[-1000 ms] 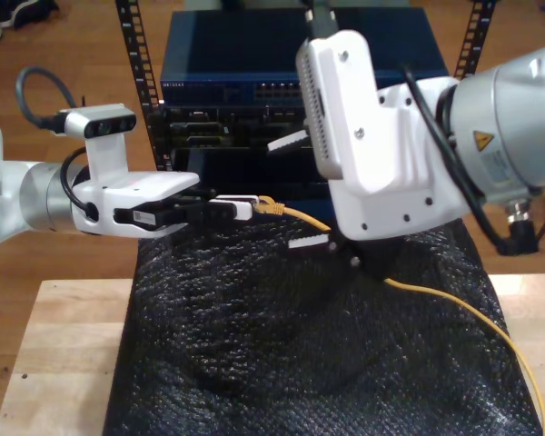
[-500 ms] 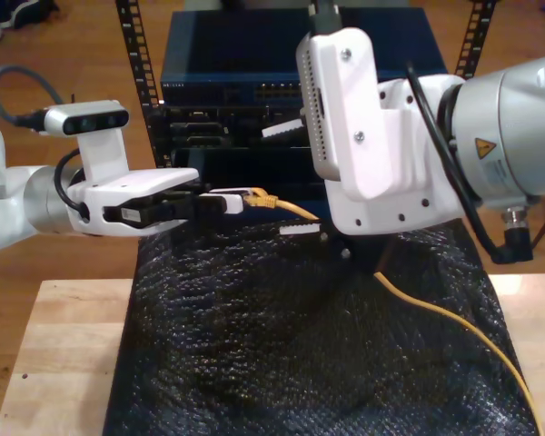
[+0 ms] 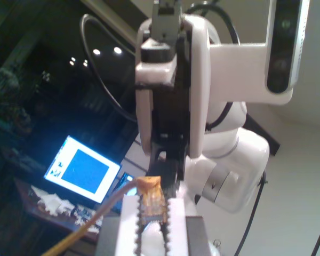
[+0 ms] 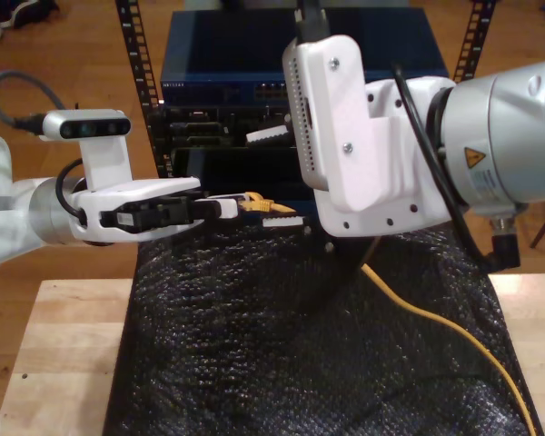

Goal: Grab the cable and plug it in

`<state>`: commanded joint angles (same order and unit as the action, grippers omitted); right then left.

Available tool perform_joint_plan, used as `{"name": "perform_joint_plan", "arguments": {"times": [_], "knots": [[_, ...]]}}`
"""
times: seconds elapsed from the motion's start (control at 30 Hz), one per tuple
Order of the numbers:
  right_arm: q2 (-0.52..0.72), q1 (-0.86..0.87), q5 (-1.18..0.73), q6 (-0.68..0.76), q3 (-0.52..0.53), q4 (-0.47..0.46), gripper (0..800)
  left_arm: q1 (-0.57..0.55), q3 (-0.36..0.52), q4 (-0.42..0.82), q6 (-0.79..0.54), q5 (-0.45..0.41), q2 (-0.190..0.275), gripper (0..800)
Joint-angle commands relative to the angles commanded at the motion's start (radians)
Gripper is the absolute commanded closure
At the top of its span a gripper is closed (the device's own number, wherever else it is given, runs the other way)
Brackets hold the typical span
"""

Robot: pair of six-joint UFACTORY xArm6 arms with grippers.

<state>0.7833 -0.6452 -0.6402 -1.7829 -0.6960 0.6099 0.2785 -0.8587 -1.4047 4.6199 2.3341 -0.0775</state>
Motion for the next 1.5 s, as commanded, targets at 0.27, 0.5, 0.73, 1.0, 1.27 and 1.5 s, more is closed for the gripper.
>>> {"name": "perform_joint_plan", "arguments": {"times": [0.27,0.5,0.73,1.0,1.27,1.5], "knots": [[-0.002,-0.006,0.002,0.0,0.003,0.0,240,0.0,0.003,-0.02,0.009,0.023,-0.011,798],[-0.002,-0.009,0.003,0.002,0.006,0.002,300,0.0,0.003,-0.021,0.009,0.023,-0.012,798],[-0.003,-0.014,0.006,0.002,0.009,0.002,414,0.0,0.002,-0.023,0.009,0.035,-0.012,799],[-0.003,-0.014,0.008,0.003,0.014,0.002,438,0.0,0.003,-0.034,0.008,0.046,-0.014,799],[0.002,-0.035,0.008,0.005,0.011,0.003,438,0.0,0.003,-0.043,0.008,0.058,-0.025,798],[0.002,-0.043,0.008,0.006,0.009,0.008,455,0.0,0.003,-0.043,0.008,0.068,-0.026,798]]}}
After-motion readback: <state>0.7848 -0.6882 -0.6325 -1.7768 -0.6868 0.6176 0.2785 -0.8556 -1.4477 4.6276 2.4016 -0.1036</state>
